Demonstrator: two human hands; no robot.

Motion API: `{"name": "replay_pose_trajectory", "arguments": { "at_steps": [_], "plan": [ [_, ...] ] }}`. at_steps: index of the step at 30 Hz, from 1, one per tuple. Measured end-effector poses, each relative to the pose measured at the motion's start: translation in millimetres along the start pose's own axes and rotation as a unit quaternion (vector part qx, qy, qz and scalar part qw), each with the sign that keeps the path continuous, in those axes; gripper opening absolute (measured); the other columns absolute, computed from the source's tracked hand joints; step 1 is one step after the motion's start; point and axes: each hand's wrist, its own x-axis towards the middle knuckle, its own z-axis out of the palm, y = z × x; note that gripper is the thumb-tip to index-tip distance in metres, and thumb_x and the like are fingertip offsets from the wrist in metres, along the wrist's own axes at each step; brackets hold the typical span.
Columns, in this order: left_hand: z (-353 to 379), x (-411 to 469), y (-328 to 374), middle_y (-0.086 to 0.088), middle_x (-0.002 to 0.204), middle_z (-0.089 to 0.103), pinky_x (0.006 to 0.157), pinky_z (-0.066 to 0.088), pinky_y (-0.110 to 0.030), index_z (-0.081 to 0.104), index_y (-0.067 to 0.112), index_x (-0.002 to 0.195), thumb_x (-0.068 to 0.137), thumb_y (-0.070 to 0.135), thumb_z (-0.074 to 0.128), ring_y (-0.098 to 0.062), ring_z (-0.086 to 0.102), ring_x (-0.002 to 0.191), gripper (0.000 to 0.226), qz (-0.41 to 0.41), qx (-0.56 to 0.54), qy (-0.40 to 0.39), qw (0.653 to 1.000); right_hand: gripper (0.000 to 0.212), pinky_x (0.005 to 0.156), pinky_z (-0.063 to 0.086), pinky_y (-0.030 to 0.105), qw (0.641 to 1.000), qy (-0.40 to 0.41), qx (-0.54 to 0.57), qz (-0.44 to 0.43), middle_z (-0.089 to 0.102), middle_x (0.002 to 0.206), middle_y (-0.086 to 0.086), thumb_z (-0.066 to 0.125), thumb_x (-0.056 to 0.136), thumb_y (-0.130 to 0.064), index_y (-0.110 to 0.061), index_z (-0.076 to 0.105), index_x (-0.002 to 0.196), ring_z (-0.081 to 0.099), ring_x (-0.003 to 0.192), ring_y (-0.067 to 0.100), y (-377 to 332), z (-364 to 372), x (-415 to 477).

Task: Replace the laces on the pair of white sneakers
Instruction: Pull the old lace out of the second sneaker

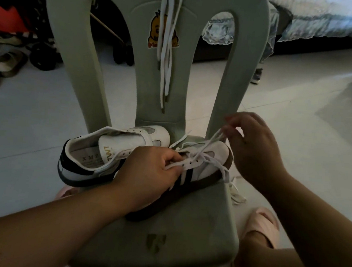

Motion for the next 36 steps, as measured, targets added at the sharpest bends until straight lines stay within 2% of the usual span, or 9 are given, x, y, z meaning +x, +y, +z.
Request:
{"name": "replay_pose_trajectory", "arguments": {
  "at_steps": [4, 8, 13, 18, 21, 23, 28, 32, 36],
  "plan": [
    [0, -1, 1, 0.016, 0.079, 0.069, 0.060, 0.043, -0.011, 0.072, 0.033, 0.100, 0.087, 0.037, 0.062, 0.005, 0.059, 0.071, 0.017, 0.001, 0.006, 0.000, 1.000, 0.013, 0.084, 0.036, 0.011, 0.986, -0.153, 0.018, -0.056, 0.050, 0.119, -0.018, 0.060, 0.085, -0.034, -0.039, 0.054, 0.095, 0.045, 0.106, -0.002, -6, -2, -6],
    [1, -1, 2, 0.015, 0.073, 0.069, 0.060, 0.046, -0.018, 0.074, 0.033, 0.093, 0.086, 0.038, 0.063, 0.003, 0.059, 0.073, 0.014, 0.027, 0.013, 0.012, 0.999, 0.033, 0.104, 0.035, 0.033, 0.954, -0.243, -0.108, -0.137, 0.057, 0.128, -0.017, 0.062, 0.086, -0.043, -0.036, 0.063, 0.119, 0.049, 0.117, 0.005, -7, 14, -11],
    [0, -1, 1, 0.016, 0.074, 0.069, 0.063, 0.050, -0.023, 0.074, 0.033, 0.094, 0.086, 0.038, 0.063, 0.003, 0.060, 0.073, 0.015, 0.021, -0.004, 0.011, 1.000, 0.026, 0.108, 0.025, 0.035, 0.958, -0.197, -0.137, -0.158, 0.064, 0.122, -0.013, 0.050, 0.095, -0.041, -0.033, 0.067, 0.112, 0.054, 0.117, 0.007, -4, 19, -12],
    [-1, 3, 1, 0.026, 0.074, 0.060, 0.059, 0.038, -0.007, 0.072, 0.033, 0.098, 0.087, 0.031, 0.063, 0.010, 0.057, 0.073, 0.014, -0.023, -0.025, 0.018, 0.999, 0.019, 0.077, 0.045, 0.008, 0.992, -0.029, 0.126, -0.011, 0.062, 0.101, -0.019, 0.053, 0.094, -0.023, -0.023, 0.068, 0.105, 0.059, 0.089, -0.007, -14, 10, -14],
    [-1, 3, 1, 0.028, 0.072, 0.058, 0.057, 0.039, -0.002, 0.072, 0.035, 0.096, 0.088, 0.031, 0.063, 0.014, 0.055, 0.077, 0.012, -0.031, -0.032, 0.017, 0.999, 0.017, 0.068, 0.046, 0.005, 0.961, 0.082, 0.262, 0.041, 0.064, 0.088, -0.017, 0.050, 0.096, -0.019, -0.027, 0.065, 0.091, 0.060, 0.081, -0.010, -18, -11, -1],
    [1, 2, 2, 0.029, 0.071, 0.058, 0.058, 0.038, -0.001, 0.072, 0.034, 0.095, 0.087, 0.031, 0.063, 0.016, 0.054, 0.077, 0.012, -0.029, -0.030, 0.022, 0.999, 0.022, 0.063, 0.046, 0.008, 0.959, 0.053, 0.276, 0.040, 0.066, 0.080, -0.007, 0.051, 0.096, -0.017, -0.023, 0.064, 0.079, 0.061, 0.073, -0.002, -17, -22, 5],
    [1, 2, 2, 0.020, 0.070, 0.064, 0.056, 0.042, -0.009, 0.072, 0.034, 0.092, 0.087, 0.034, 0.063, 0.008, 0.057, 0.075, 0.011, -0.013, -0.023, 0.039, 0.999, 0.007, 0.057, 0.039, 0.008, 0.977, -0.210, 0.016, -0.025, 0.060, 0.071, -0.015, 0.066, 0.084, -0.029, -0.030, 0.064, 0.077, 0.057, 0.065, 0.000, -21, -6, -7],
    [2, 2, 3, 0.019, 0.070, 0.065, 0.058, 0.043, -0.014, 0.073, 0.035, 0.090, 0.086, 0.034, 0.063, 0.006, 0.058, 0.075, 0.010, 0.000, -0.024, 0.042, 0.999, 0.023, 0.073, 0.035, 0.020, 0.967, -0.179, -0.145, -0.114, 0.061, 0.086, -0.013, 0.056, 0.088, -0.048, -0.032, 0.069, 0.098, 0.047, 0.078, 0.004, -20, 12, -11],
    [2, 3, 3, 0.019, 0.070, 0.065, 0.058, 0.046, -0.015, 0.072, 0.035, 0.091, 0.087, 0.032, 0.063, 0.005, 0.058, 0.073, 0.011, -0.012, -0.026, 0.037, 0.999, 0.015, 0.079, 0.036, 0.025, 0.975, -0.143, -0.119, -0.120, 0.048, 0.082, -0.017, 0.052, 0.093, -0.037, -0.030, 0.066, 0.091, 0.040, 0.081, 0.003, -18, 13, -10]
  ]
}}
